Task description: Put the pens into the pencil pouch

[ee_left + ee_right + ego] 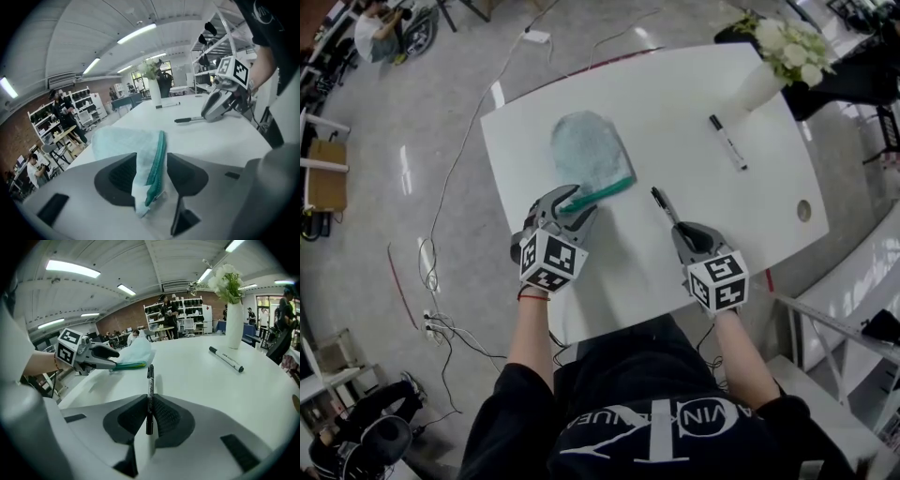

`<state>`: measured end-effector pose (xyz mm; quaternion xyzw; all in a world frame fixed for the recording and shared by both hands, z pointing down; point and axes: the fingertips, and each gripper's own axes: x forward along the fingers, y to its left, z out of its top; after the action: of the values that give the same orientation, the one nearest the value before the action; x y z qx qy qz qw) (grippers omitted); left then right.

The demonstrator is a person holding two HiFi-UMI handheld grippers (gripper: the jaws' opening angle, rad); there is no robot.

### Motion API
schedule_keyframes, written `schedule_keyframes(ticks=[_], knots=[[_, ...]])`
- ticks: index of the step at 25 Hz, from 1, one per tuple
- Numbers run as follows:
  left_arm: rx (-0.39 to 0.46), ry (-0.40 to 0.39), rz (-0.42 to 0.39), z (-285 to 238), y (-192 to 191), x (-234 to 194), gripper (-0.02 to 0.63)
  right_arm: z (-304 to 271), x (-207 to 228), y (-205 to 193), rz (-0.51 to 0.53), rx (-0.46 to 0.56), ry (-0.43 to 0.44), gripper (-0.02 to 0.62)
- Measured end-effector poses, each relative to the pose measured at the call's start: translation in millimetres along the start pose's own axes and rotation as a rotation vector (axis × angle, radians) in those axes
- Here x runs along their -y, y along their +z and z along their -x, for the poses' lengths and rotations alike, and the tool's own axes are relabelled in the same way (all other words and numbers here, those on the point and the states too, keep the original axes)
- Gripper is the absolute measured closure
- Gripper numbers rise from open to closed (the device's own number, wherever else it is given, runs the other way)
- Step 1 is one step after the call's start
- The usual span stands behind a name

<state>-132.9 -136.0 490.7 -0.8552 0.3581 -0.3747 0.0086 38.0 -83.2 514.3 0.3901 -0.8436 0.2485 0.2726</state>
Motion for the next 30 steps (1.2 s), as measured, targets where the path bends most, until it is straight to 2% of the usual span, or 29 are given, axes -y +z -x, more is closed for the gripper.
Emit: schedule_keyframes(ticks=[5, 8, 15, 20, 25, 27, 30], knots=[[-0.070, -0.067, -0.027, -15.3, -13.7, -0.7, 0.406, -2.6, -5.4, 2.8, 0.005, 0.003, 0.020, 0.546], [-0.086, -0.096, -0.043, -20.5, -17.9, 1.4, 0.443, -4.4, -9.4, 3.1, 0.010, 0.001, 0.029, 0.546], [-0.036, -0.147, 0.046, -19.6, -11.4, 2.6, 0.537, -6.0, -12.5, 1.4, 0.005, -0.001, 0.037, 0.546], [-0.005, -0.176, 0.116, -20.0, -6.5, 6.8, 0.532, -4.9, -12.6, -0.3, 0.004, 0.002, 0.041, 0.546], [0.016, -0.185, 0.154, -23.4, 4.7, 11.6, 0.497, -4.3, -12.4, -0.6, 0.012, 0.004, 0.048, 0.546], [0.013, -0.188, 0.164, -26.1, 6.9, 12.8, 0.503, -4.1, -12.3, -0.5, 0.012, 0.006, 0.050, 0.546], [-0.014, -0.178, 0.177, -30.3, 5.2, 12.3, 0.553, -3.8, -11.7, -1.0, 0.015, 0.006, 0.055, 0.546]])
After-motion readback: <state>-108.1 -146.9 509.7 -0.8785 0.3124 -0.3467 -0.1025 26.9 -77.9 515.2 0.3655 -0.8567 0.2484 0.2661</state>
